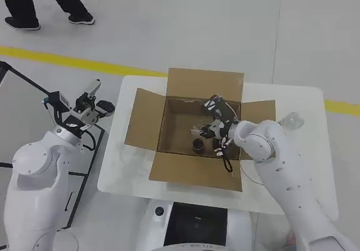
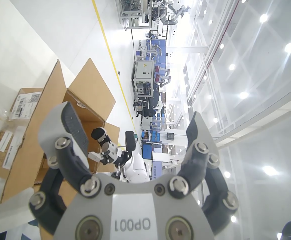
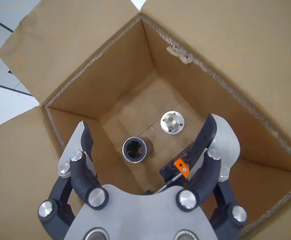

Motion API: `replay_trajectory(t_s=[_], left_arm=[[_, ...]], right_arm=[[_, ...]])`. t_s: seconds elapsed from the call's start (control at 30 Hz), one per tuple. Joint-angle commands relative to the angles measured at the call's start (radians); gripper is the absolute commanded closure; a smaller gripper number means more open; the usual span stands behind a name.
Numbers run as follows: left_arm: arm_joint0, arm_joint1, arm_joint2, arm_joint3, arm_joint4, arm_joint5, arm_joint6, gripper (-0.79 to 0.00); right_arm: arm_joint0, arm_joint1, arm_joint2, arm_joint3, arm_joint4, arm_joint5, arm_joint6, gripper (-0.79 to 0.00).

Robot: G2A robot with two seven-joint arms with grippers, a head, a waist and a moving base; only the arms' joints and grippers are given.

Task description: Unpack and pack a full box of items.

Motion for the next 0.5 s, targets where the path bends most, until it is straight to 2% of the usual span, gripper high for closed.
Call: replay_trajectory(t_s=[0.0,0.07,0.1,0.13,0.3,0.33,0.37,0.4,0.43,0.47], left_arm=[[0.0,0.0,0.0,0.0,0.0,0.0,0.0,-0.785],[0.0,0.0,0.0,0.0,0.0,0.0,0.0,-0.785],[0.0,0.0,0.0,0.0,0.0,0.0,0.0,-0.785],[0.0,0.0,0.0,0.0,0.0,0.0,0.0,-0.785],[0.0,0.0,0.0,0.0,0.0,0.0,0.0,-0.785],[0.0,0.0,0.0,0.0,0.0,0.0,0.0,-0.785],[0.0,0.0,0.0,0.0,0.0,0.0,0.0,-0.785],[0.0,0.0,0.0,0.0,0.0,0.0,0.0,-0.785],[0.0,0.0,0.0,0.0,0.0,0.0,0.0,-0.785],[0.0,0.0,0.0,0.0,0.0,0.0,0.0,-0.785]], right_arm=[[-0.004,0.003,0.01,-0.003,0.069,0.006,0.072,-0.351],[0.005,0.005,0.012,0.024,0.124,0.001,0.121,-0.354],[0.015,0.005,0.007,0.038,0.133,-0.006,0.128,-0.456],[0.024,0.005,0.009,0.039,0.118,-0.003,0.114,-0.785],[0.024,0.005,0.009,0.039,0.118,-0.003,0.114,-0.785],[0.024,0.005,0.009,0.039,0.118,-0.003,0.114,-0.773],[0.022,0.005,0.003,0.062,0.083,0.041,0.115,-0.696],[0.031,0.002,-0.019,0.076,0.045,0.092,0.114,-0.465],[0.041,-0.002,-0.033,0.089,0.056,0.119,0.124,-0.363],[0.054,-0.004,-0.034,0.109,0.076,0.142,0.146,-0.345]])
